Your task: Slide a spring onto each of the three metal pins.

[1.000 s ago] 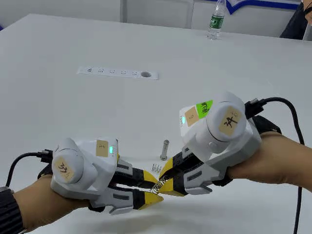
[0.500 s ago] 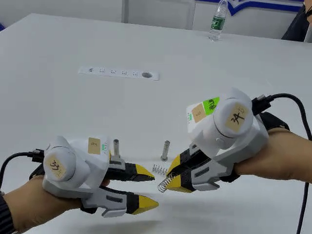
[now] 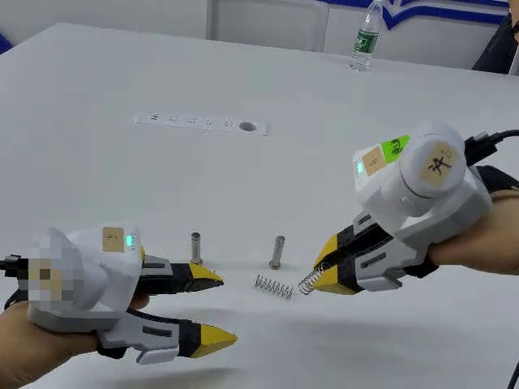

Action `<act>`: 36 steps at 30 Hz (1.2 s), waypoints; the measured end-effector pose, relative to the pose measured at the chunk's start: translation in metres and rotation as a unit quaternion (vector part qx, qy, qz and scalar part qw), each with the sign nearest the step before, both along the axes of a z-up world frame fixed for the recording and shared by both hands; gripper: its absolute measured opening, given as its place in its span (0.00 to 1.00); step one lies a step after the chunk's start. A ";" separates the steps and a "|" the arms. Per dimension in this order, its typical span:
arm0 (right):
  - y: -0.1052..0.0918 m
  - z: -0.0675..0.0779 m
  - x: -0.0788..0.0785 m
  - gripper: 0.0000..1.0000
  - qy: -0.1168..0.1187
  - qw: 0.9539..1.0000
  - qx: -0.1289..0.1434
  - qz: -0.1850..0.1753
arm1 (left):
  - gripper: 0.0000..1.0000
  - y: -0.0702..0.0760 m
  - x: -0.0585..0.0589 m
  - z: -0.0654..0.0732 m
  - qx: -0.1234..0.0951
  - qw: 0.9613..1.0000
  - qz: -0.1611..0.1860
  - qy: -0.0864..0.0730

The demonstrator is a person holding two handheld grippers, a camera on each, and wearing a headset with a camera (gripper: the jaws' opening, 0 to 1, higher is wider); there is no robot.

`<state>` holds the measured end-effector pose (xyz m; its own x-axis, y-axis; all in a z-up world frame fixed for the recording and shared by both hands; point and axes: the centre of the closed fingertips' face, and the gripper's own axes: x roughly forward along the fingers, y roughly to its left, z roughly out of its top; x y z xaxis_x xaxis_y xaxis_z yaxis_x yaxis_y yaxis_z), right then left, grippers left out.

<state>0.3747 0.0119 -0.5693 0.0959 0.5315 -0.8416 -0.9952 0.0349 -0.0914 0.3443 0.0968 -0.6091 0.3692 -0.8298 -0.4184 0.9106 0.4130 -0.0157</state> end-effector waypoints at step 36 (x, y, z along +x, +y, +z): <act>-0.063 0.003 0.069 0.12 -0.022 0.991 -0.114 -0.067 | 0.63 0.048 0.010 -0.001 -0.016 0.995 0.101 0.013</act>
<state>0.4437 -0.0508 -0.5664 0.1912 0.3077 -0.9321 -0.9781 0.1398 -0.1545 0.3543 0.1450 -0.6100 0.5195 -0.7527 -0.4043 0.8076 0.5872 -0.0554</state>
